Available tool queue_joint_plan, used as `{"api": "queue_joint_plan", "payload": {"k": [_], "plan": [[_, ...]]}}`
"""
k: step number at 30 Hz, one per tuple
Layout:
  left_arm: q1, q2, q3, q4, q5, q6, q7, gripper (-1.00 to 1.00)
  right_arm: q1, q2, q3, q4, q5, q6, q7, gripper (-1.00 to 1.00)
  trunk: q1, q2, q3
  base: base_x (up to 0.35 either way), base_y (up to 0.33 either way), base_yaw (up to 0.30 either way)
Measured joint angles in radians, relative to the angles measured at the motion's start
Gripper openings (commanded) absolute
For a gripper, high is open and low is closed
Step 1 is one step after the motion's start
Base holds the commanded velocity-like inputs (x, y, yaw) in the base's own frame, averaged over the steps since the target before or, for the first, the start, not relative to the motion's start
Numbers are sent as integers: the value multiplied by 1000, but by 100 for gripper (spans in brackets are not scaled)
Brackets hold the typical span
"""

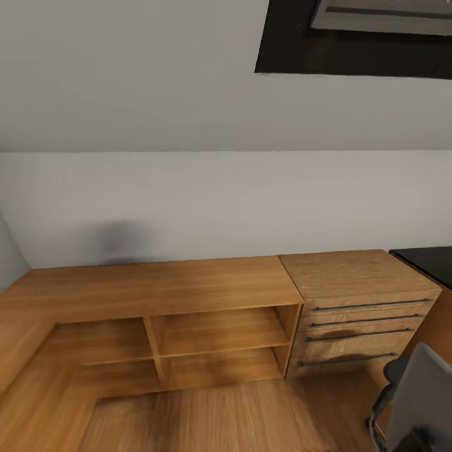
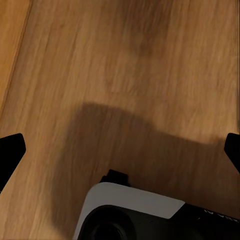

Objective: In the bedroom, organize the workspace by keeping the computer under the desk, ensuring the monitor is on the desk, placing the keyboard on the desk next to the monitor, placing the mouse on the desk next to the keyboard, moving the folder from the swivel chair onto the desk next to the mouse, stacking the notebook on top of the folder with the pen on top of the notebook, and positioning the swivel chair next to the desk.

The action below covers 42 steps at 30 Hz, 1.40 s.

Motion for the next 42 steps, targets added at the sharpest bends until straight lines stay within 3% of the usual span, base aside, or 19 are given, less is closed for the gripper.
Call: {"api": "queue_joint_plan", "payload": {"k": [30, 42], "plan": [[-1, 0, 0, 0, 0, 0, 0, 100, 0, -1, -1, 0, -2, 0, 0, 100, 0, 0, 0, 1, 1, -296], [0, 0, 0, 0, 0, 0, 0, 100, 0, -1, -1, 0, -1, 2, 0, 100, 0, 0, 0, 147, 175, -296]]}}
